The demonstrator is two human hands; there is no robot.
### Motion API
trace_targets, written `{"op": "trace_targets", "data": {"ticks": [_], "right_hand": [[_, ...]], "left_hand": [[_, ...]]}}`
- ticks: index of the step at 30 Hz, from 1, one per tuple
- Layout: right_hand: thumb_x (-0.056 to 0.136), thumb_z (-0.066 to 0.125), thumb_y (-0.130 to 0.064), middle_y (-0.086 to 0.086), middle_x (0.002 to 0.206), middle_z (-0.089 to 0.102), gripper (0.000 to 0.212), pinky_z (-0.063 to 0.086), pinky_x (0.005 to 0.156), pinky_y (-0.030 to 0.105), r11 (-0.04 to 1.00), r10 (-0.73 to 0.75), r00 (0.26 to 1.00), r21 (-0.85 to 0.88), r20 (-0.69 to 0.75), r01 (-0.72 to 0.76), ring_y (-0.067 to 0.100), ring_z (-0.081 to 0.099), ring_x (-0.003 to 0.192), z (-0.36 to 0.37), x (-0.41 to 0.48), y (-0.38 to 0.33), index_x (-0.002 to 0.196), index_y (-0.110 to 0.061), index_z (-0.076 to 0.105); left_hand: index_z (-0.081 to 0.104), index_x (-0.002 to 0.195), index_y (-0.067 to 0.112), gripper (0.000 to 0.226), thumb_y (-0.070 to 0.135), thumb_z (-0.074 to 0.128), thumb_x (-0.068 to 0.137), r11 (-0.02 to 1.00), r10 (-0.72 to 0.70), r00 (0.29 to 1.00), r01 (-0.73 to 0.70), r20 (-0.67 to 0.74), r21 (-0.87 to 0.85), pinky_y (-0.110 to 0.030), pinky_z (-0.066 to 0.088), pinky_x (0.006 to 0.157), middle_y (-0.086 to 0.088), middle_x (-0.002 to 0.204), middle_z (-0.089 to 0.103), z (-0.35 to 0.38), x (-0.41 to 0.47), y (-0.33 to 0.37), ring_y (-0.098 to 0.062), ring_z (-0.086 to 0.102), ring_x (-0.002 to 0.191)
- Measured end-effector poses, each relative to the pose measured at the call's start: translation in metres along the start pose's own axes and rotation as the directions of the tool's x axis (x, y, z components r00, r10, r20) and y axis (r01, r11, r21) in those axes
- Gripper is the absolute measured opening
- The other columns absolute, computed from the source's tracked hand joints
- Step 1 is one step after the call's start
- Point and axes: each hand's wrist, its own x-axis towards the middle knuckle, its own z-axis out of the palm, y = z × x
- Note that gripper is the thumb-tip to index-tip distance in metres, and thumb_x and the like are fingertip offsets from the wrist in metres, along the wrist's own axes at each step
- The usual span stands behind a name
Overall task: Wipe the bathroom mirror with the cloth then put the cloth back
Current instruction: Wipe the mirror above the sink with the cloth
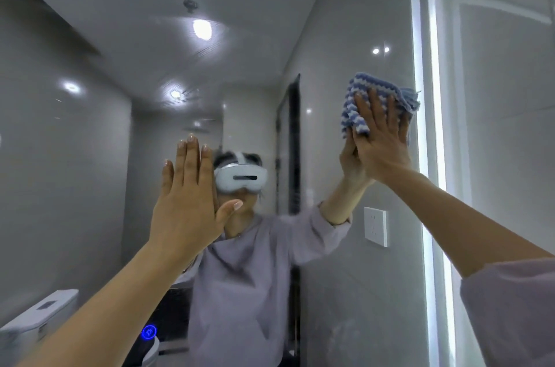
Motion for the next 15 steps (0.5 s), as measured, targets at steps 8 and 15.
{"op": "trace_targets", "data": {"ticks": [8,15], "right_hand": [[0.093,0.017,-0.051,-0.004,0.16,-0.013,0.065,-0.032,0.104,0.04,0.995,-0.098,0.995,-0.003,-0.009,0.098,0.026,-0.016,0.146,0.001,0.007,-0.063,0.15,-0.035,-0.01],[0.102,0.018,-0.043,-0.006,0.16,-0.014,0.055,-0.028,0.109,0.045,0.915,-0.384,0.923,0.142,0.02,0.378,0.022,-0.024,0.143,-0.007,0.019,-0.184,0.15,-0.036,-0.006]], "left_hand": [[-0.015,0.142,0.004,0.096,0.072,0.004,0.077,1.0,0.003,1.0,-0.003,-0.002,0.027,-0.044,-0.003,0.116,-0.018,0.153,-0.017,0.002,0.0,0.0,-0.03,-0.017,0.142],[-0.023,0.139,0.006,0.095,0.072,-0.002,0.074,1.0,-0.018,1.0,0.018,0.014,0.011,-0.044,-0.005,0.117,-0.016,0.151,-0.024,-0.001,0.0,0.002,-0.028,-0.022,0.141]]}}
